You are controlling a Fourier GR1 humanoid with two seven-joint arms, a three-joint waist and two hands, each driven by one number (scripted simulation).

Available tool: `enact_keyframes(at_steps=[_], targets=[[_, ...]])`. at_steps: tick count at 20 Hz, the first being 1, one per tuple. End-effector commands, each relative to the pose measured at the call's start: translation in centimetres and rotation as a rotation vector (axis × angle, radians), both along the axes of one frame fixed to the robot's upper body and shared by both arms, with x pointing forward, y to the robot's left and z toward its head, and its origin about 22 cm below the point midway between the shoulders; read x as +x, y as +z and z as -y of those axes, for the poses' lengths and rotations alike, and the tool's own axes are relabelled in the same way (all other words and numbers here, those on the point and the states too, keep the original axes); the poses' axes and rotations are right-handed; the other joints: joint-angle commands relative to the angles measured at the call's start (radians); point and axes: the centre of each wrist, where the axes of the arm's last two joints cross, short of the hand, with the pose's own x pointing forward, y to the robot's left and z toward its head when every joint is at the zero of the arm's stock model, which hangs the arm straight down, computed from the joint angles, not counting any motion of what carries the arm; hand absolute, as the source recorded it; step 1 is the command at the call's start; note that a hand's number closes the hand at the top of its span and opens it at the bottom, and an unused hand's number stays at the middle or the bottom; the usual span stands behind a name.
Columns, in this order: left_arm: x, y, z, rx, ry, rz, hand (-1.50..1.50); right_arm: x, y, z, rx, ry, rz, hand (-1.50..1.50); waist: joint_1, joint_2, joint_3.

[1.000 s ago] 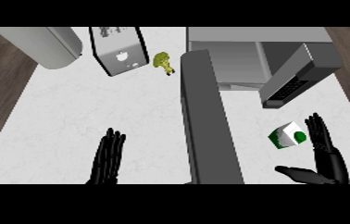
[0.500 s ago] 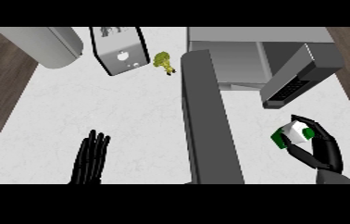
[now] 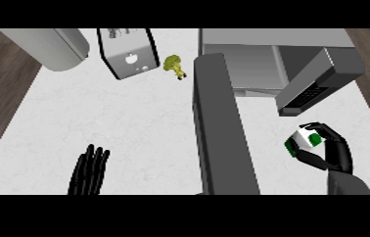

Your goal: Pick up the milk, place it into the microwave and close the microwave

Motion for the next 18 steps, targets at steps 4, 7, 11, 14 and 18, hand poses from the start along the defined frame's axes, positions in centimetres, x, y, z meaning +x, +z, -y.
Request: enact_keyframes(at_steps=[4,7,11,14,18], targets=[[-0.4,0.5,-1.1,-0.004,0.008,0.015,-1.50,2.5,-1.2,-6.7,-0.159,0.011,-0.019,1.50,0.006,0.007,0.009],[-0.4,1.0,-2.1,-0.029,-0.018,0.006,-1.50,3.2,-0.8,-6.8,-0.057,0.057,0.081,1.50,0.012,0.011,0.010],[-0.2,1.0,-1.8,-0.003,0.022,0.005,-1.50,1.7,-1.9,-7.4,0.042,0.143,0.120,1.50,-0.006,0.005,0.009],[0.7,0.4,-2.9,-0.004,0.017,-0.003,-1.50,3.0,-1.6,-10.4,0.087,0.188,0.125,1.50,-0.018,0.001,0.007],[-1.1,0.4,-1.7,-0.002,0.009,-0.026,-1.50,4.1,-1.0,-12.0,0.111,0.202,0.150,1.50,-0.018,-0.001,0.007]])
